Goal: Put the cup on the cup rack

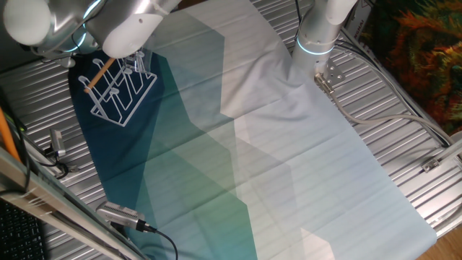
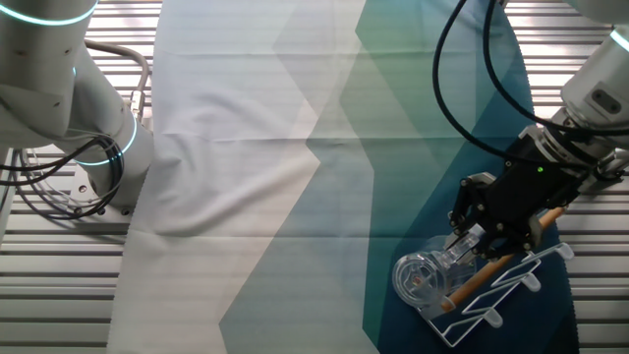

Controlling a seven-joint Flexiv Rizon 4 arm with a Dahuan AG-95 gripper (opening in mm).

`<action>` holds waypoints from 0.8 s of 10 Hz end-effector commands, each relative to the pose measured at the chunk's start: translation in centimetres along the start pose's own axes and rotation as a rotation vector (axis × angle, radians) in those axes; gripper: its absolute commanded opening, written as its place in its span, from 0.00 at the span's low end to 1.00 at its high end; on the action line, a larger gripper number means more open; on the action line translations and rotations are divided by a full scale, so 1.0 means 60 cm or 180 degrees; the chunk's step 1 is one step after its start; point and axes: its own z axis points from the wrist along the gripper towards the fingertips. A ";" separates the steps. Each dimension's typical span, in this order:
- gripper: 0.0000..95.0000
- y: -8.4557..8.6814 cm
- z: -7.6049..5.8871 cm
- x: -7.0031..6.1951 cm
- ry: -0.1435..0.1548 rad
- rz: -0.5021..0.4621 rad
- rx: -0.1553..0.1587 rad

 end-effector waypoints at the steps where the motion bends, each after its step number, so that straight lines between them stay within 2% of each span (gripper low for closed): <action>1: 0.00 0.000 0.012 -0.003 -0.0008 -0.0004 0.0004; 7: 0.00 0.000 0.012 -0.004 -0.0018 -0.0040 -0.0013; 8: 0.20 0.000 0.013 -0.004 -0.0022 -0.0046 -0.0021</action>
